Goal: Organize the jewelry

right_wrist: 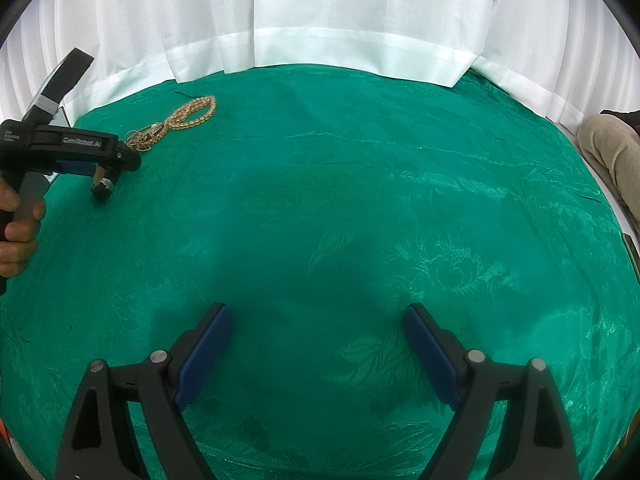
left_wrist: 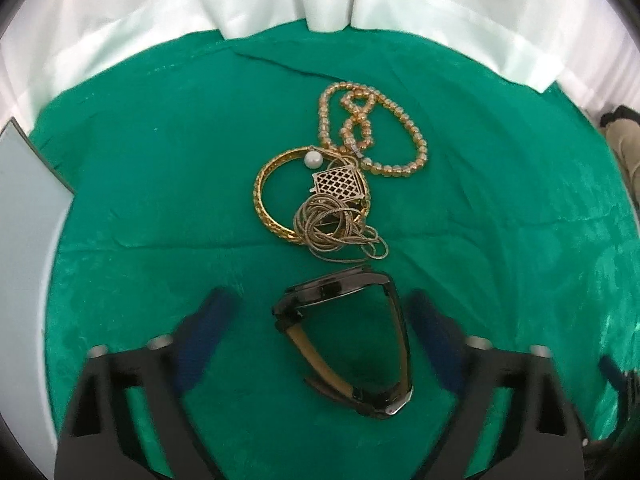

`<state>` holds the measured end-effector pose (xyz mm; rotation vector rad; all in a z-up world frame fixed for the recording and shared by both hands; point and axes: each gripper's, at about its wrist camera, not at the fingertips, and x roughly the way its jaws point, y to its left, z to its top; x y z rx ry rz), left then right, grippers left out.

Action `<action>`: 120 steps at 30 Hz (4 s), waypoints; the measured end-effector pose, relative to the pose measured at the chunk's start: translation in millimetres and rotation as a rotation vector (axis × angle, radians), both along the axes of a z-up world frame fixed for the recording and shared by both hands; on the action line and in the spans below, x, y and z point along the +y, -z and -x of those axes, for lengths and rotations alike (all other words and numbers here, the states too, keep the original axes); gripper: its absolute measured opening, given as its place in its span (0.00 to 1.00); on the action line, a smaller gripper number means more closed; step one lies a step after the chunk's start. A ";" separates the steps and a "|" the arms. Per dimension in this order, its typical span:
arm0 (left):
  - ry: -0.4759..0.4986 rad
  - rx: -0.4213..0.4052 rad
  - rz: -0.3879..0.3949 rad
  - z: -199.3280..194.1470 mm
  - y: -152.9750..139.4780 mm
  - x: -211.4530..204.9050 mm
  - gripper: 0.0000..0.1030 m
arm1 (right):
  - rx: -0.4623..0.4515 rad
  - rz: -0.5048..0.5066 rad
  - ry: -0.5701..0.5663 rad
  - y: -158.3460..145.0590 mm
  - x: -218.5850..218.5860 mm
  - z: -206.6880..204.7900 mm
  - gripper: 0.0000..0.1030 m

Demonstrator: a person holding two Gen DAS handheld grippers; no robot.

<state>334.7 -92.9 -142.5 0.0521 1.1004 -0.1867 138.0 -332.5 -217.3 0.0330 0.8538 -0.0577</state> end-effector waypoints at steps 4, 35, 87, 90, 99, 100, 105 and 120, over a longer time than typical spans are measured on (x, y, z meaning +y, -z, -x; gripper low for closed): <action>0.050 -0.040 -0.008 19.2 -6.8 4.3 0.52 | 0.000 0.000 0.000 -0.1 0.0 0.0 0.88; -0.061 -0.140 -0.015 154.9 10.1 98.4 0.99 | 0.166 -0.444 -0.139 -64.2 46.1 -107.1 0.87; -0.046 -0.149 0.036 157.5 8.9 104.5 1.00 | 0.141 -0.262 -0.121 -29.1 32.9 -11.6 0.47; -0.037 -0.152 0.070 159.1 7.5 107.4 1.00 | 0.105 -0.189 -0.154 -23.4 42.0 4.4 0.47; -0.016 -0.158 0.136 159.0 -7.3 110.6 0.98 | 0.073 -0.200 -0.165 -8.1 47.0 17.3 0.54; -0.008 -0.176 0.116 160.5 -12.9 108.8 0.98 | 0.069 -0.196 -0.169 -7.8 47.7 17.9 0.55; 0.025 -0.239 0.052 179.0 -37.8 116.8 0.98 | 0.058 -0.171 -0.182 -7.3 51.1 22.3 0.58; 0.108 -0.139 0.077 132.9 -11.8 102.4 0.10 | 0.102 -0.209 -0.259 -52.0 57.2 -1.2 0.62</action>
